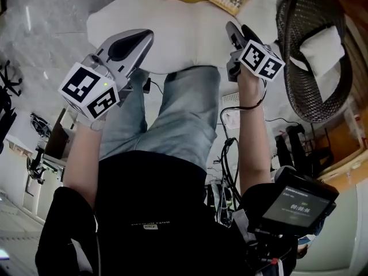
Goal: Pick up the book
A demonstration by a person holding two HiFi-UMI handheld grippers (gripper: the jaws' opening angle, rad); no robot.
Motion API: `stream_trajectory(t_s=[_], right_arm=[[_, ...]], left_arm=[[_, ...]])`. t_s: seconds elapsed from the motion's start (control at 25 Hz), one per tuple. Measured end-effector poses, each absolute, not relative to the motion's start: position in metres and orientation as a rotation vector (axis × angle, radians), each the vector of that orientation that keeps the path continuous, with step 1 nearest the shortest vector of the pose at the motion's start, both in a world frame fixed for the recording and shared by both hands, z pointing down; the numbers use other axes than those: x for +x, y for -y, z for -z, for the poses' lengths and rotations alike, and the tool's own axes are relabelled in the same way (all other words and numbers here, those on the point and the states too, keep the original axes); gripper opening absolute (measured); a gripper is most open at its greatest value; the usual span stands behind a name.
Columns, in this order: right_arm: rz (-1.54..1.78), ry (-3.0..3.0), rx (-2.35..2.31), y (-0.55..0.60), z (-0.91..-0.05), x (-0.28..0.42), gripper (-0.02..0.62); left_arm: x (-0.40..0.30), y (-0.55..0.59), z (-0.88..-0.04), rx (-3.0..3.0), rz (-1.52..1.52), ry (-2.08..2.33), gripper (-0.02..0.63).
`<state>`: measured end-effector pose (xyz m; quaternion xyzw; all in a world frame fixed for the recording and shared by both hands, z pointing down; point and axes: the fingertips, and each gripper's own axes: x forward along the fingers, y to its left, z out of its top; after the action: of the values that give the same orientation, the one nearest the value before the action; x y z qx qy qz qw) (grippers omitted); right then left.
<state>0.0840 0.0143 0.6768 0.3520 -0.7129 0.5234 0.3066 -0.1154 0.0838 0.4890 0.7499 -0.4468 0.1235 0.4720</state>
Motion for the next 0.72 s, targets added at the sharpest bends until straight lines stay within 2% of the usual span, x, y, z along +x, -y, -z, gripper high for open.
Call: stream_trajectory(t_s=[0.52, 0.72], right_arm=[[-1.451, 1.736, 0.905, -0.015, -0.796, 0.067, 0.256], [-1.470, 1.690, 0.897, -0.012, -0.809, 0.061, 0.256]], left_arm=[[-0.133, -0.101, -0.588, 1.734, -0.232, 1.080, 0.014], [-0.142, -0.102, -0.601, 1.708, -0.218, 1.099, 0.014]])
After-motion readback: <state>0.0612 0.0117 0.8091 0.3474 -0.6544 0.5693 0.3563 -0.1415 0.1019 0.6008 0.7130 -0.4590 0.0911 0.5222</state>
